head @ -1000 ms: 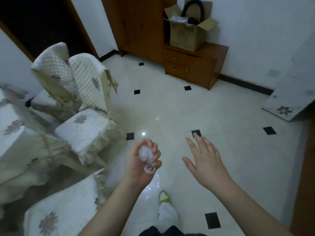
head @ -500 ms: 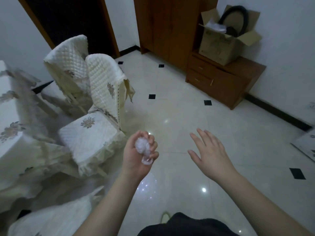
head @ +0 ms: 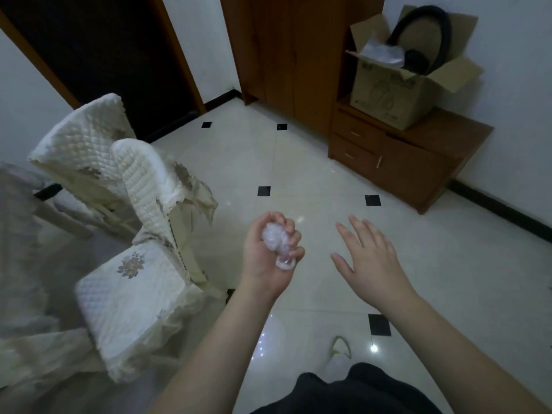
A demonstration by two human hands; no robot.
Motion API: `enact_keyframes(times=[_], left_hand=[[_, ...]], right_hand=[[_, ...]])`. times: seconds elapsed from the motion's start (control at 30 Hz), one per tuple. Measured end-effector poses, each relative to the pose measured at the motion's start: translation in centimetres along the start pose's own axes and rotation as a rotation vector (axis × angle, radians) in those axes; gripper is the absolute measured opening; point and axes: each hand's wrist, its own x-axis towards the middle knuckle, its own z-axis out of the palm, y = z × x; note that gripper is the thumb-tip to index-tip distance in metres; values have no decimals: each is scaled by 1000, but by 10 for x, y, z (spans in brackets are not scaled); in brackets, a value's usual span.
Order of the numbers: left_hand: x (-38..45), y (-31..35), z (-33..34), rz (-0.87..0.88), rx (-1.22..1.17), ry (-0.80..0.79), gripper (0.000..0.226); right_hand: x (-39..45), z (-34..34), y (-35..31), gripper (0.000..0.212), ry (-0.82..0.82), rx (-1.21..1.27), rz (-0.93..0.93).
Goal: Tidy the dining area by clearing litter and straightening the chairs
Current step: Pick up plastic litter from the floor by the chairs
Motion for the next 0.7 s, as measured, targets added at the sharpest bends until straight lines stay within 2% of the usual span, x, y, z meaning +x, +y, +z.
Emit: enact_keyframes(times=[0.13, 0.2, 0.3, 0.43, 0.7], left_hand=[[66, 9, 40, 18, 49, -137, 27], [90, 22, 45, 32, 73, -146, 31], [121, 40, 37, 71, -5, -56, 26], [156, 63, 14, 121, -71, 52, 18], [250, 143, -41, 197, -88, 112, 34]], right_hand=[[73, -28, 36, 59, -35, -30, -33], [112, -34, 47, 60, -40, -37, -68], [164, -37, 44, 65, -41, -33, -108], [217, -34, 25, 60, -76, -39, -192], [355, -11, -20, 62, -132, -87, -325]])
